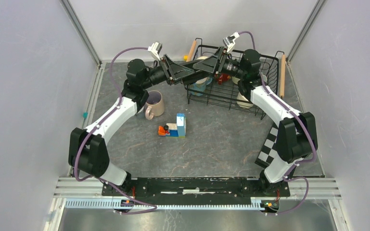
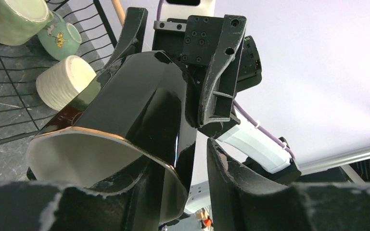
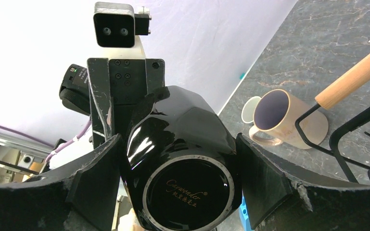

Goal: Unload the cups from the dish rack
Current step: Place the cup at the center of the board.

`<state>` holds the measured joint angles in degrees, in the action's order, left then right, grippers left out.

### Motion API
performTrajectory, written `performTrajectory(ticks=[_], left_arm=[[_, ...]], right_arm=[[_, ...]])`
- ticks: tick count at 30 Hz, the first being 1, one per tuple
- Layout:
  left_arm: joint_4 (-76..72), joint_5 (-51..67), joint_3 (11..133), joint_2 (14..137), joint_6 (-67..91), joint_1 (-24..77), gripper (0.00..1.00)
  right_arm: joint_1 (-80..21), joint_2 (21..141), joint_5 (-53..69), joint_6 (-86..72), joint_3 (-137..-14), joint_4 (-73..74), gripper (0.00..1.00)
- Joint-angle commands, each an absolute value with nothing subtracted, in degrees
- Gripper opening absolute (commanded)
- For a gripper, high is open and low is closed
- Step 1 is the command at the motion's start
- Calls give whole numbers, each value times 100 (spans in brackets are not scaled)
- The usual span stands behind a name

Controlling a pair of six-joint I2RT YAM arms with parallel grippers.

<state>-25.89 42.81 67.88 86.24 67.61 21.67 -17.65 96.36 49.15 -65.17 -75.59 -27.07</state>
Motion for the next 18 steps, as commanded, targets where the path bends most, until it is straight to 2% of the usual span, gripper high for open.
performTrajectory(ticks=[1,7,9,10,13,15,18], left_arm=[[-3057,4474,6715,8560,7033,2198,42],[-3260,4469,6690,8611,7224,2217,24],[-3291,4460,6695,8622,7263,2224,14],[-3284,4452,6704,8629,7264,2224,5],[-3306,4441,6732,8624,7283,2232,2],[-3277,4362,6737,8577,7262,2235,2],[-2928,4222,6807,8462,7002,2237,2]], right_arm=[[-1793,9257,4983,-6813,-7598,-3586,26],[-1821,9246,4999,-6873,-7552,-3683,26],[-1833,9246,5001,-6876,-7543,-3683,27],[-1833,9238,5009,-6866,-7538,-3676,27],[-1849,9218,5001,-6839,-7512,-3665,28],[-1854,9174,4964,-6758,-7485,-3587,36],[-1850,9054,4829,-6466,-7475,-3252,66]])
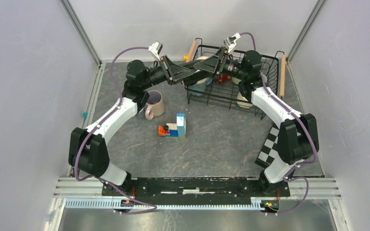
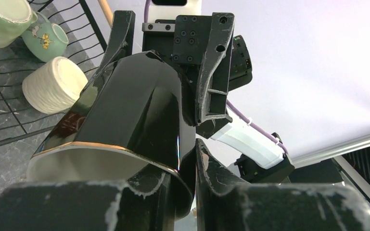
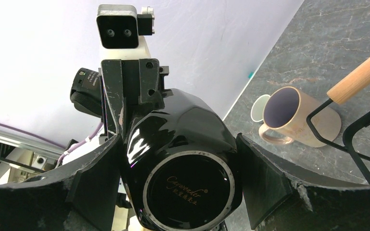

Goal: Unload the cups from the dish rack
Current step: Place the cup at the center of the board.

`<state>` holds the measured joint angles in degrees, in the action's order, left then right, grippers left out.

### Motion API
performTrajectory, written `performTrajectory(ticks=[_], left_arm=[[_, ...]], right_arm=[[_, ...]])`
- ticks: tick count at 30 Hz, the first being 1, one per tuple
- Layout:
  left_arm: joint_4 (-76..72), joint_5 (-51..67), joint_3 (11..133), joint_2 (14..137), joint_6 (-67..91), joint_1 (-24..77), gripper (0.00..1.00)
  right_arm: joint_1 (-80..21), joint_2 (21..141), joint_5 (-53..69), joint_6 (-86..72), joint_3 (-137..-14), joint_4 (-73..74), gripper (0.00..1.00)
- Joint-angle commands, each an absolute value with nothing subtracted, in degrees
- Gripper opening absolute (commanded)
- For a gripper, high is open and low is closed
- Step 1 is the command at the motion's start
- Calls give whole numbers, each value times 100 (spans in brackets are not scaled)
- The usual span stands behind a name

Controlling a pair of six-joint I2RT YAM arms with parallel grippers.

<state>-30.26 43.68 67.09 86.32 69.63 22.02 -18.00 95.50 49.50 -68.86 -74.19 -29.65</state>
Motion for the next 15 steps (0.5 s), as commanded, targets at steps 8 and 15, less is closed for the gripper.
performTrajectory(ticks=[8,15], left_arm=[[-1828,3828,7062,8098,6244,2233,2],[-1510,3511,7066,7728,5994,2234,2]], right_arm=[[-1848,8619,4017,-5033,-7682,-1499,98],[-1798,8269,3905,-5133,-7083,-1865,98]])
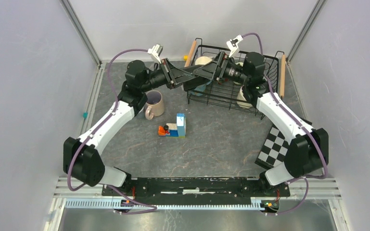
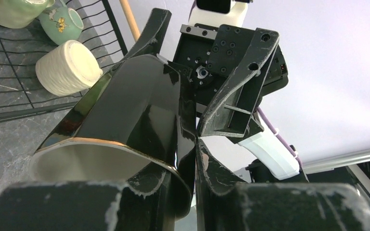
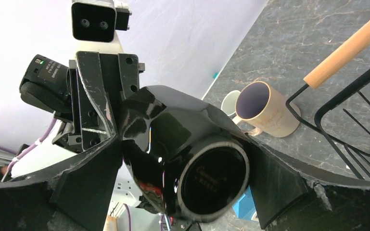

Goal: Unload the cups from the dish rack
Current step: Place the cup at the center of the board.

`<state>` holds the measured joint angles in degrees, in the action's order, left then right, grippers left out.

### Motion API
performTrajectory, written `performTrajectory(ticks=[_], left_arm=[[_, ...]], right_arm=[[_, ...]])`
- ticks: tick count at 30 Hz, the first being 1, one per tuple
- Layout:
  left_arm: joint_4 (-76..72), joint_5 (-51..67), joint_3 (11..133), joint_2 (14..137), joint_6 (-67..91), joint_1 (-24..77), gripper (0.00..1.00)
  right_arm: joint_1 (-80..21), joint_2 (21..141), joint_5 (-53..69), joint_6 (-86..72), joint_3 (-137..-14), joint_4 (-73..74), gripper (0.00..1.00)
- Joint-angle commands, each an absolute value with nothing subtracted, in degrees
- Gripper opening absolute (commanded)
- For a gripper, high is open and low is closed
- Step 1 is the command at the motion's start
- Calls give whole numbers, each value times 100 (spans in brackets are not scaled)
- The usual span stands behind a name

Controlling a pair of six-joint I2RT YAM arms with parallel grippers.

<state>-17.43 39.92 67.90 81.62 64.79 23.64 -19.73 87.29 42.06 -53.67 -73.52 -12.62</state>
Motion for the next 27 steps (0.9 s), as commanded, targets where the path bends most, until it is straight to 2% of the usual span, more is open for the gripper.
performTrajectory(ticks=[1,6,10,13,21,27], left_arm=[[-1524,3511,7060,7709,6001,2237,2],[-1780,3488,6936,7592,6188,2238,2],[-1517,3396,6978,7471,6081,2225,2],[-870,3198,7153,7311,5710,2227,2],[1818,1983,7526,6614,4605,2234,2],[3642,607,7745,6085,4211,2228,2]], right_arm=[[-1779,8243,3995,-5365,-6945,-2227,98],[-1639,8281,4490,-6948,-6149,-4680,98],[-1506,8270,4577,-7288,-5934,-5162,98],[-1460,8177,4536,-6880,-5950,-4591,98],[-1452,7887,3770,-4518,-6606,-1341,98],[-1552,7810,3411,-3795,-6794,-549,98]])
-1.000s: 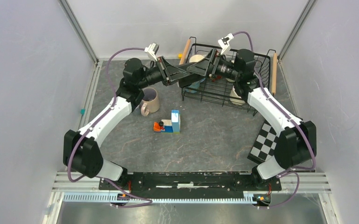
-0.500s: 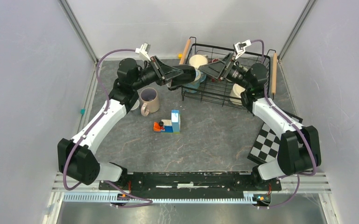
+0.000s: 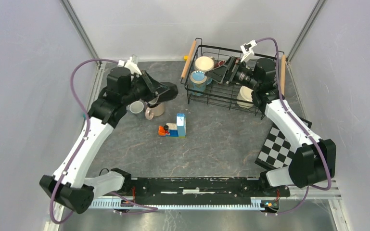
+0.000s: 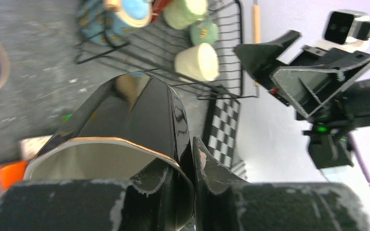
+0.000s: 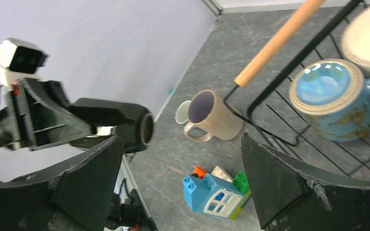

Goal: Unload the cups from the dish rack
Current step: Place the cup at the center of the board.

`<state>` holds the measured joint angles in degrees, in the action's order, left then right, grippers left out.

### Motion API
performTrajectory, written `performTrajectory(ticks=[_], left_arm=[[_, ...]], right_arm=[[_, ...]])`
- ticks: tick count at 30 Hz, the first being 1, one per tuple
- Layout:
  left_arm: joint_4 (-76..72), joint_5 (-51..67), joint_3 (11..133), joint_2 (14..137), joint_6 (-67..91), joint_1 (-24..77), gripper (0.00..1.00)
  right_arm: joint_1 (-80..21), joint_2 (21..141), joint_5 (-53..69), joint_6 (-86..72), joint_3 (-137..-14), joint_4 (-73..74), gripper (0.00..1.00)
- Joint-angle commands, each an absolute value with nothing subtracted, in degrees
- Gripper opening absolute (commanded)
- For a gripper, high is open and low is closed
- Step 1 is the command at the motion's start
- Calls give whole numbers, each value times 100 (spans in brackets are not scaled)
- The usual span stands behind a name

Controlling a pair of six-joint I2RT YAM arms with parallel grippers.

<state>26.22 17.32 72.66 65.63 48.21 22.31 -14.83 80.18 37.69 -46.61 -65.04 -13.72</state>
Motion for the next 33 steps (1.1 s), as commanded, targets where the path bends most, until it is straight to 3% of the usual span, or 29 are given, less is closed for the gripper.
performTrajectory(ticks=[1,9,14,33], left_arm=[[3934,391,7767,6016,4194,2234,2],[5801,-1556,7800,5831,4205,2220,2],[6029,-2126,7308,5908,4223,2073,2],[4900,-1211,6504,7356,3778,549,2]], right_arm=[[-1579,7793,3352,-3714,-6793,-476,98],[-1774,7752,3112,-3281,-6777,-141,98],[-1815,7735,3078,-3198,-6719,-126,98],[-1833,7620,3102,-2897,-6715,191,98]])
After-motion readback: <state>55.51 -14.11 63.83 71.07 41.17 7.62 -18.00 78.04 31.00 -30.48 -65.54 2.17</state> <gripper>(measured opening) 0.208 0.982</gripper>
